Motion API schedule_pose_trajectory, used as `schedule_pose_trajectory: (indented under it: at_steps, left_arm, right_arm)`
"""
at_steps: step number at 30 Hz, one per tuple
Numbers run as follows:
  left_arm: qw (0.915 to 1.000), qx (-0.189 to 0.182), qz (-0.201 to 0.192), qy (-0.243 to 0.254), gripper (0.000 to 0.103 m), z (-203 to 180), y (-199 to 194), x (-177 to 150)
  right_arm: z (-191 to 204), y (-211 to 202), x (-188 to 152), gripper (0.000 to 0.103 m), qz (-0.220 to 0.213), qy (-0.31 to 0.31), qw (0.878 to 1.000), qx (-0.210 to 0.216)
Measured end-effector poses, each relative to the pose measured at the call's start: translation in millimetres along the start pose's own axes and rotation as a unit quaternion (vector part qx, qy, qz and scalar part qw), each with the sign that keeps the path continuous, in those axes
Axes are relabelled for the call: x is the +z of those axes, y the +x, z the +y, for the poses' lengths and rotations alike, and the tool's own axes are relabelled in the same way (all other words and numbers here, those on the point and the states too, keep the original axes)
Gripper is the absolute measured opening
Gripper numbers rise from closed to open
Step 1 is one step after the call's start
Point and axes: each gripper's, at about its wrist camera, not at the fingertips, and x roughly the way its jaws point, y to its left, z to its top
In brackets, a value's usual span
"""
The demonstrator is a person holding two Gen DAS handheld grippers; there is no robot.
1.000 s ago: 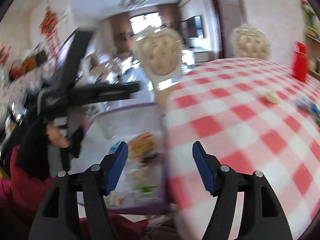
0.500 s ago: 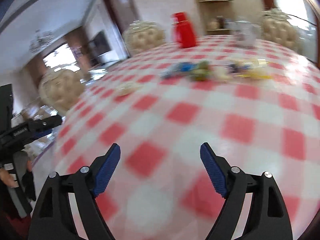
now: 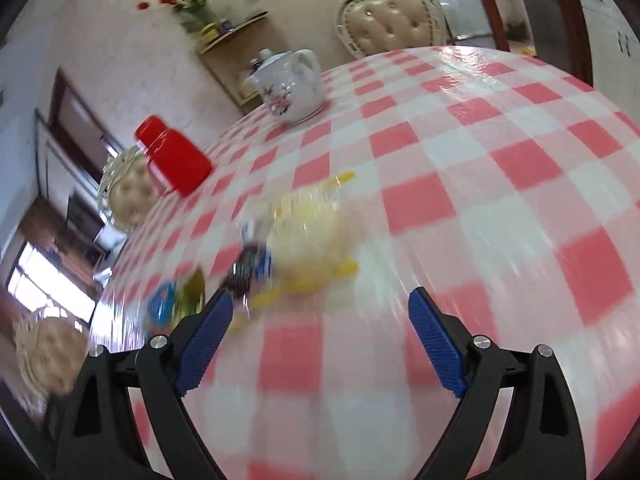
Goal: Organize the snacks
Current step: 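Grasp the clear-wrapped round bun with yellow tape using the right gripper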
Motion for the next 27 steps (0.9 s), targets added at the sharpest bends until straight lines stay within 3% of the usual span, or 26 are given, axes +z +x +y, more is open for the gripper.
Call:
schedule_pose_trajectory:
  at_steps: [3, 5, 7, 9, 10, 11, 12, 15, 20, 24, 27]
  left_arm:
    - [0.9997, 0.009, 0.001, 0.024, 0.101, 2.2, 3.7, 0.6]
    - [0.9995, 0.011, -0.002, 0.029, 0.101, 4.8, 2.7, 1.3]
    - [0.9997, 0.005, 0.004, 0.023, 0.101, 7.5, 3.1, 1.3]
    - [0.9998, -0.002, 0.014, 0.017, 0.101, 10.0, 4.9, 1.6]
    - [0.9997, -0.004, 0.018, 0.018, 0.101, 10.6, 5.4, 1.7]
    - [0.9996, -0.005, 0.020, 0.019, 0.101, 11.7, 5.2, 2.4]
    - [0.9996, -0.003, 0.020, 0.019, 0.101, 12.9, 4.9, 2.7]
    - [0.9995, 0.002, 0.024, 0.017, 0.101, 16.2, 4.3, 1.8]
    - [0.9971, -0.022, 0.038, 0.062, 0.101, -2.5, 3.4, -8.7]
    - [0.9818, -0.092, 0.084, 0.143, 0.101, -52.6, 13.8, -26.7]
    - [0.9704, -0.120, 0.110, 0.179, 0.101, -93.4, 27.5, -35.2]
  right_arm:
    - [16.7, 30.1, 14.0, 0.087, -0.002, -0.015, 0.999, -0.036]
    - [29.8, 58.5, 20.0, 0.087, 0.019, -0.033, 0.997, -0.065]
    - [44.7, 87.2, 19.5, 0.087, 0.048, -0.085, 0.988, -0.123]
    - [52.0, 96.2, 17.1, 0.087, 0.052, -0.127, 0.980, -0.143]
    - [50.4, 93.6, 18.2, 0.084, 0.049, -0.142, 0.978, -0.146]
    - [45.2, 91.7, 18.7, 0.073, 0.050, -0.153, 0.975, -0.151]
    - [35.9, 87.1, 19.1, 0.062, 0.055, -0.148, 0.978, -0.134]
    - [16.7, 66.0, 20.0, 0.062, 0.050, -0.128, 0.983, -0.126]
    - [-7.4, 13.8, 22.5, 0.062, 0.025, -0.076, 0.996, -0.026]
    - [-25.0, -21.3, 18.0, 0.062, -0.002, -0.054, 0.999, -0.001]
    - [-38.1, -34.5, 19.0, 0.063, -0.014, -0.031, 0.999, 0.003]
